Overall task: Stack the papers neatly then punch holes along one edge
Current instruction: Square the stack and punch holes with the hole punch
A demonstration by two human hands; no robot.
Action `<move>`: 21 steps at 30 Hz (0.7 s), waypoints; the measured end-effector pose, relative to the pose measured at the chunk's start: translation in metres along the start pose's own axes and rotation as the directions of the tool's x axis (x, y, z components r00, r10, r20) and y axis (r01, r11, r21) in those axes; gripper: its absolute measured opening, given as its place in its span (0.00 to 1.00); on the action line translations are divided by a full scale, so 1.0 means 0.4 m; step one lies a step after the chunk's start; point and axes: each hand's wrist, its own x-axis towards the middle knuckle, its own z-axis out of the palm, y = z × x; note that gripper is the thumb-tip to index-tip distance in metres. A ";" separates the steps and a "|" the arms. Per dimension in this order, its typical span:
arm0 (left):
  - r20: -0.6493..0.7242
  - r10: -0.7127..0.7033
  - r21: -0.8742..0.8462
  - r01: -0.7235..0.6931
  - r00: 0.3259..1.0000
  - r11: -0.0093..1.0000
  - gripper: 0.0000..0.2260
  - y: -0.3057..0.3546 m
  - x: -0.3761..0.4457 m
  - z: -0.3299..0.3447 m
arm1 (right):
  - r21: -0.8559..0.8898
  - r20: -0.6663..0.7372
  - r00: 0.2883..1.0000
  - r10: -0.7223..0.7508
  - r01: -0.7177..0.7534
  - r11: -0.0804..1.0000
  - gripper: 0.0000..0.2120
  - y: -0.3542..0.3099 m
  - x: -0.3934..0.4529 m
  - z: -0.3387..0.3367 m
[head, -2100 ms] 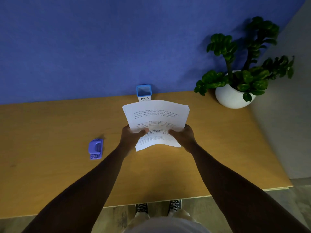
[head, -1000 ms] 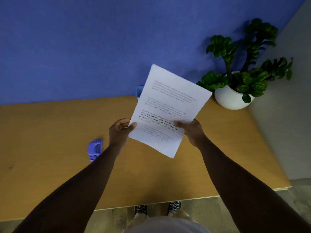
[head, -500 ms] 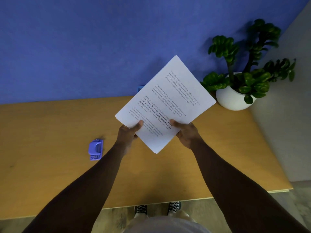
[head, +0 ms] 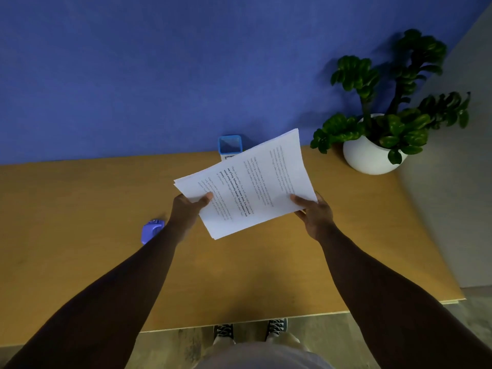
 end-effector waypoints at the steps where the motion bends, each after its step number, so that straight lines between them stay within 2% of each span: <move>1: 0.001 0.009 0.016 -0.009 1.000 1.000 0.06 -0.001 0.001 -0.005 | -0.025 -0.008 1.000 -0.010 0.010 1.000 0.20 0.000 0.002 -0.007; 6: 0.038 0.066 0.103 -0.070 0.997 0.992 0.08 0.000 0.001 -0.018 | -0.242 -0.030 0.997 -0.064 0.055 0.969 0.14 0.002 0.002 -0.026; 11: 0.035 0.085 0.143 -0.089 0.996 0.986 0.09 -0.005 0.002 -0.010 | -0.378 -0.034 0.999 -0.034 0.018 0.925 0.12 0.009 0.004 -0.028; 21: 0.013 0.087 0.035 -0.087 0.996 0.996 0.09 -0.040 -0.026 0.026 | -0.433 -0.102 0.994 -0.031 -0.017 0.901 0.14 0.035 -0.003 -0.018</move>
